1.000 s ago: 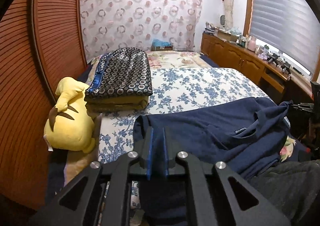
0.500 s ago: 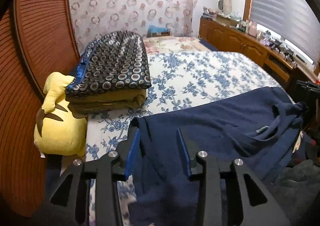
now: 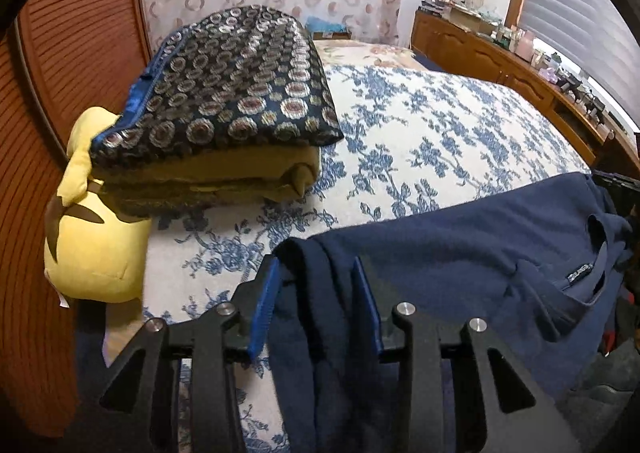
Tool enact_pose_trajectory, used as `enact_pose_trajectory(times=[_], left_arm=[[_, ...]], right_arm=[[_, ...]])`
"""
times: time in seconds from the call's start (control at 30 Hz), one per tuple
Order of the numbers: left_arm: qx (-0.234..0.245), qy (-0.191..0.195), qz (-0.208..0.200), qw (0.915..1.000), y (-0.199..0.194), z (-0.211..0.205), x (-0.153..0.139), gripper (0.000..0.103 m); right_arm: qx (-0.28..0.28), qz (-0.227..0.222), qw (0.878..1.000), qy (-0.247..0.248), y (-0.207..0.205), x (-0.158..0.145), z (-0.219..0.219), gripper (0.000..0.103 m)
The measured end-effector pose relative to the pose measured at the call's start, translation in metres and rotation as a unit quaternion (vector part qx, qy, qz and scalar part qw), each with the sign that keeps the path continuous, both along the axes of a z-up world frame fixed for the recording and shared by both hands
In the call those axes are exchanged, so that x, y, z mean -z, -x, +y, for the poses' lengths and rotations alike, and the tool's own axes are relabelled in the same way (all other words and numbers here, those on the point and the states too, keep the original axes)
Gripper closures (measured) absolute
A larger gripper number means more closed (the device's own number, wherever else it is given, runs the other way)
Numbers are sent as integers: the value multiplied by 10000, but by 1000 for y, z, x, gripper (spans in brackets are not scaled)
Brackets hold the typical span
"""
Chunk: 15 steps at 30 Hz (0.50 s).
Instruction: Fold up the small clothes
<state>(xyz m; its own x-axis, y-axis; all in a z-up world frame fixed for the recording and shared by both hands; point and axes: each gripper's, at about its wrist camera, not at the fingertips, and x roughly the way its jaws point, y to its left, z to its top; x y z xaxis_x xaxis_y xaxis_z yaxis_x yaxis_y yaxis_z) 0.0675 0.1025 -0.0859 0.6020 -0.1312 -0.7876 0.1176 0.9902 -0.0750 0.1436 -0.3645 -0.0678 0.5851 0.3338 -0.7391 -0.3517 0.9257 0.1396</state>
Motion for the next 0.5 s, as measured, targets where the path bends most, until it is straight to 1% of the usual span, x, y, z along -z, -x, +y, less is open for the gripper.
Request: enact_pose_trajectory(times=[0.07,0.13,0.17,0.2,0.3,0.37,0.43,0.5], left_arm=[[2,-10,37,10000,-1,0,4,67],[-15,26,23,10000,-1,1,4,67],[-23,36,20,10000,-1,1,4,67],[-28,35,15,10000,-2,1,5,66],[-62,-29,-47,10000,-2,0,6,65],[-84,-72,-95,9999,-1,-1,7,64],[-103,-70,-122,9998,-2,-1,8,64],[-116,-51,-171,9998,-1,-1,8,63]], right_arm=[[2,46,10000,-9,-2,1,1,67],[-81,82,9999,-71,-2,1,3,81],[-164,91,9998,-116,-1,1,4,85],[-208,82,9997,-114,0,1,5,93],[-284,5,9994,-206,4,-3,5,96],[-219,-164,9993,-248,8,-10,2,97],[-30,-367,9992,-174,12,-16,-2,98],[288,-535,9981,-45,15,-21,-7,98]])
